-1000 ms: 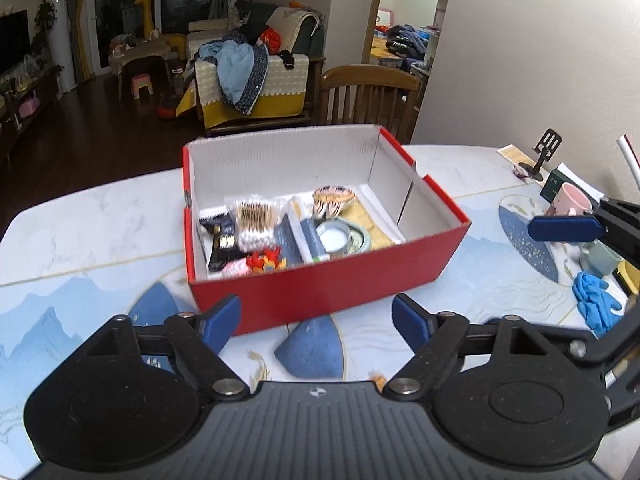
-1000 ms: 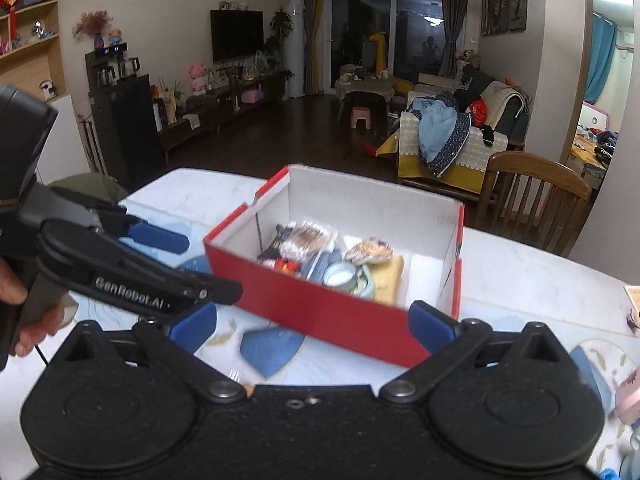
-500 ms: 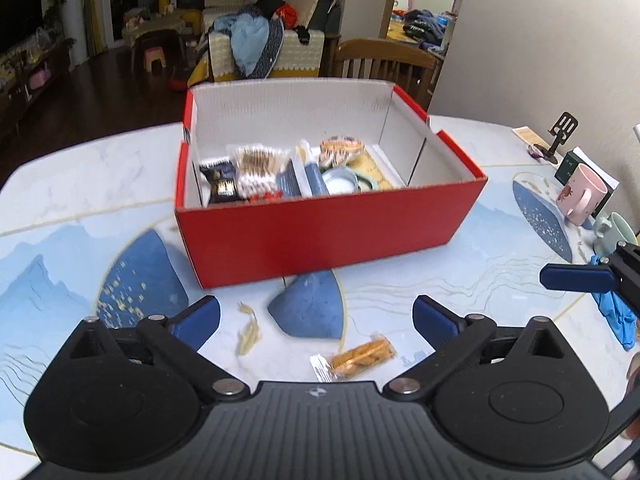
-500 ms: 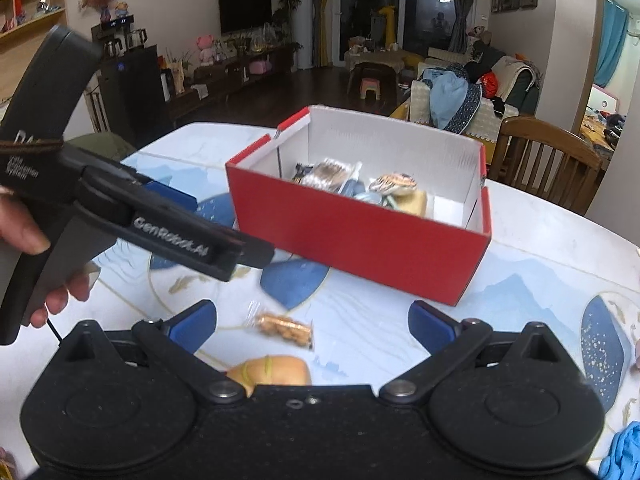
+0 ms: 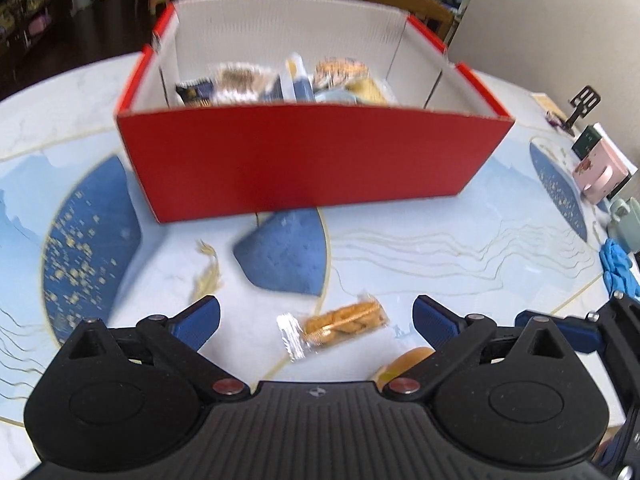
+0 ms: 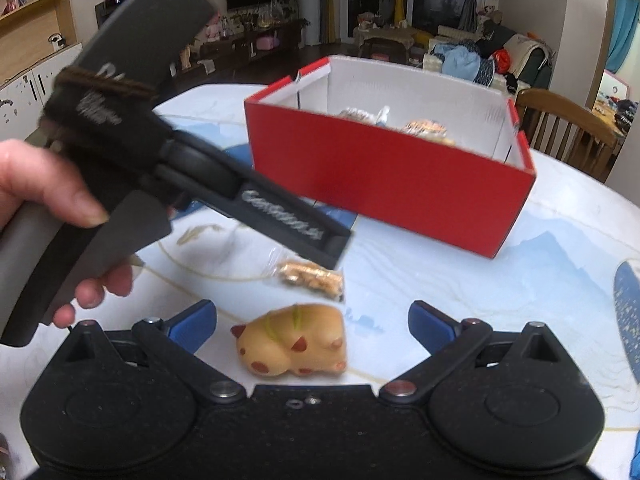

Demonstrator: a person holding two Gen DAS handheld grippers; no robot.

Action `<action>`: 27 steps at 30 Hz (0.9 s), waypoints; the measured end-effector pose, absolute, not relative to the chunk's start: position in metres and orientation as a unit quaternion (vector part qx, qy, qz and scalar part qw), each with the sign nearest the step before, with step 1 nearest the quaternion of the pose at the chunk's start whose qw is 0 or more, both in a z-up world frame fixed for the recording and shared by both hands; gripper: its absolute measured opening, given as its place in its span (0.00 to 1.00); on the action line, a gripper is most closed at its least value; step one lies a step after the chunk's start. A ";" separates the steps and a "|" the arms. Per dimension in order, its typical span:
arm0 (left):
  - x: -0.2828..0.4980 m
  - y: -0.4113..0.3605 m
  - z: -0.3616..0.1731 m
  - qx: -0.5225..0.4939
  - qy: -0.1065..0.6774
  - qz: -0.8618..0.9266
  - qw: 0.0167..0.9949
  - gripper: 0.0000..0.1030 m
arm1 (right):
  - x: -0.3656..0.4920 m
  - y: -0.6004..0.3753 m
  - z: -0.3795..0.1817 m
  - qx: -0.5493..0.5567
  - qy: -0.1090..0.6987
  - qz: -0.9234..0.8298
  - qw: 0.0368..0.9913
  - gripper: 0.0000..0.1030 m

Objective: Organize objects
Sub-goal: 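Grasp the snack bag with the left gripper while the right gripper grasps the yellow squishy toy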

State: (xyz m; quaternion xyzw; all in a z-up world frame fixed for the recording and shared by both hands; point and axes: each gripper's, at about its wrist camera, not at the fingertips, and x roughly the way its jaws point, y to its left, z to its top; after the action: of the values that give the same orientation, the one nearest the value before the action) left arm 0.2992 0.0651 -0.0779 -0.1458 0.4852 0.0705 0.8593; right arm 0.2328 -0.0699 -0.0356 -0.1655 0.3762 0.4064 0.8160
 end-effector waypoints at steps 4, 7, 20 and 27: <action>0.308 0.057 -0.090 -0.146 0.504 0.068 0.849 1.00 | 0.230 -0.068 -0.046 -0.168 0.386 0.406 0.811 0.99; 0.313 0.053 -0.097 -0.141 0.514 0.072 0.843 1.00 | 0.228 -0.067 -0.050 -0.170 0.391 0.410 0.806 0.98; 0.318 0.052 -0.108 -0.130 0.521 0.090 0.839 0.99 | 0.229 -0.064 -0.065 -0.157 0.421 0.411 0.793 0.89; 0.313 0.055 -0.106 -0.123 0.514 0.090 0.844 0.92 | 0.224 -0.064 -0.065 -0.152 0.430 0.421 0.784 0.85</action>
State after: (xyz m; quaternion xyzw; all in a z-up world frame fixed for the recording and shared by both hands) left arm 0.3134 0.0549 -0.1060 -0.1229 0.5143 0.0899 0.8440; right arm 0.2245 -0.0643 -0.0654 -0.1516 0.4299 0.4212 0.7841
